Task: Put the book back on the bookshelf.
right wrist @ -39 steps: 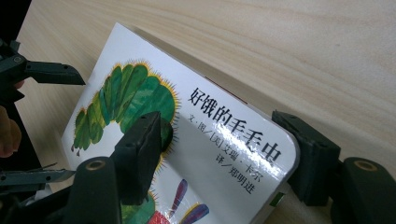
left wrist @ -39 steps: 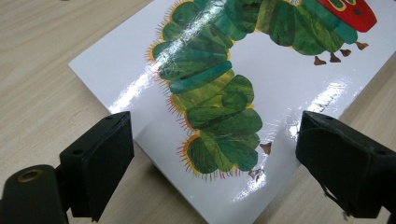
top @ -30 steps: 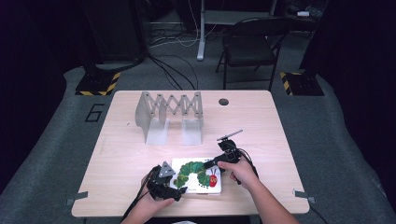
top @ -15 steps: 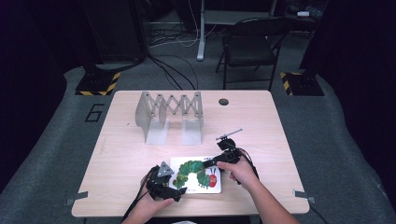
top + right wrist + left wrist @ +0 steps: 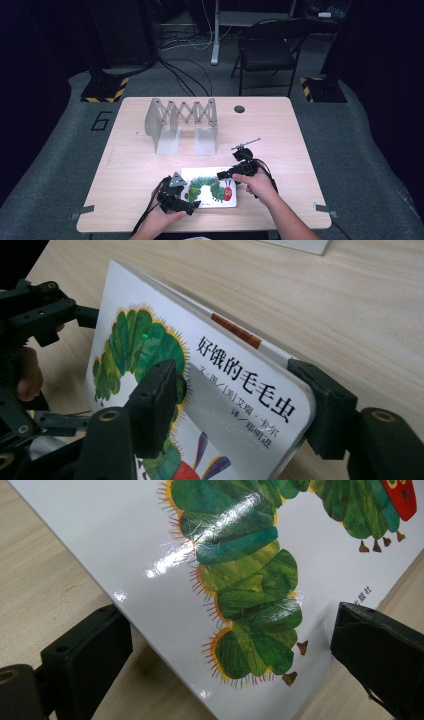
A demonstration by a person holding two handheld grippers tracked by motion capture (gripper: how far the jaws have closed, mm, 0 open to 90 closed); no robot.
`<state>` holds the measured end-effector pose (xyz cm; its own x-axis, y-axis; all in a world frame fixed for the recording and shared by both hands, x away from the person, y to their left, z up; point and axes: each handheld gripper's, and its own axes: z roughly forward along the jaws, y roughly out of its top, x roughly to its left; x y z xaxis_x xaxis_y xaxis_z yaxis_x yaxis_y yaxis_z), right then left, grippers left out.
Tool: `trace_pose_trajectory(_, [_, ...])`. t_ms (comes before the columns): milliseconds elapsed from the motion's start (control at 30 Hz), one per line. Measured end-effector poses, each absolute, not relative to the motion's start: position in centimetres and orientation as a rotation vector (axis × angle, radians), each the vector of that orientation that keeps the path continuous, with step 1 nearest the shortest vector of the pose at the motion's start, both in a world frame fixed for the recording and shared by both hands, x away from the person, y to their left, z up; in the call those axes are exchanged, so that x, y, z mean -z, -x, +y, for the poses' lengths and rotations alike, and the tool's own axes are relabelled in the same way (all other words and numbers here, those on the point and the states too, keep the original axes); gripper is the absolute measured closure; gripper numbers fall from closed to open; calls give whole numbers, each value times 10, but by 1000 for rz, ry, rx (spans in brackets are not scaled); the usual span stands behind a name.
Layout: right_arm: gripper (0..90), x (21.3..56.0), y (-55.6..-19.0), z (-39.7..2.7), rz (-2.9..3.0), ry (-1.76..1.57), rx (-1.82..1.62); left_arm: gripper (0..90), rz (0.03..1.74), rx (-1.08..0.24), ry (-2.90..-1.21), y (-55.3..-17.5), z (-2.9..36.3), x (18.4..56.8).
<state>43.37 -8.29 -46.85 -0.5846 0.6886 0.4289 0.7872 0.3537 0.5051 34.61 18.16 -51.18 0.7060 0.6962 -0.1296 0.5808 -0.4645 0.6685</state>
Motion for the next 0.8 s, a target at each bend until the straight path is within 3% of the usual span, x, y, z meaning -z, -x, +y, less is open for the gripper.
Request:
trace_pose_trajectory(200, [413, 468, -432, -83, -2482, 1375, 1065, 54, 1015, -156, -2177, -350, 183, 510])
trace_pose_trajectory(400, [416, 470, -432, -85, -2474, 1380, 1067, 159, 1072, -86, -2117, -355, 191, 508])
trace_pose_trajectory(800, [431, 468, -431, -86, -2468, 1386, 1067, 225, 1089, -84, -2092, -358, 193, 504])
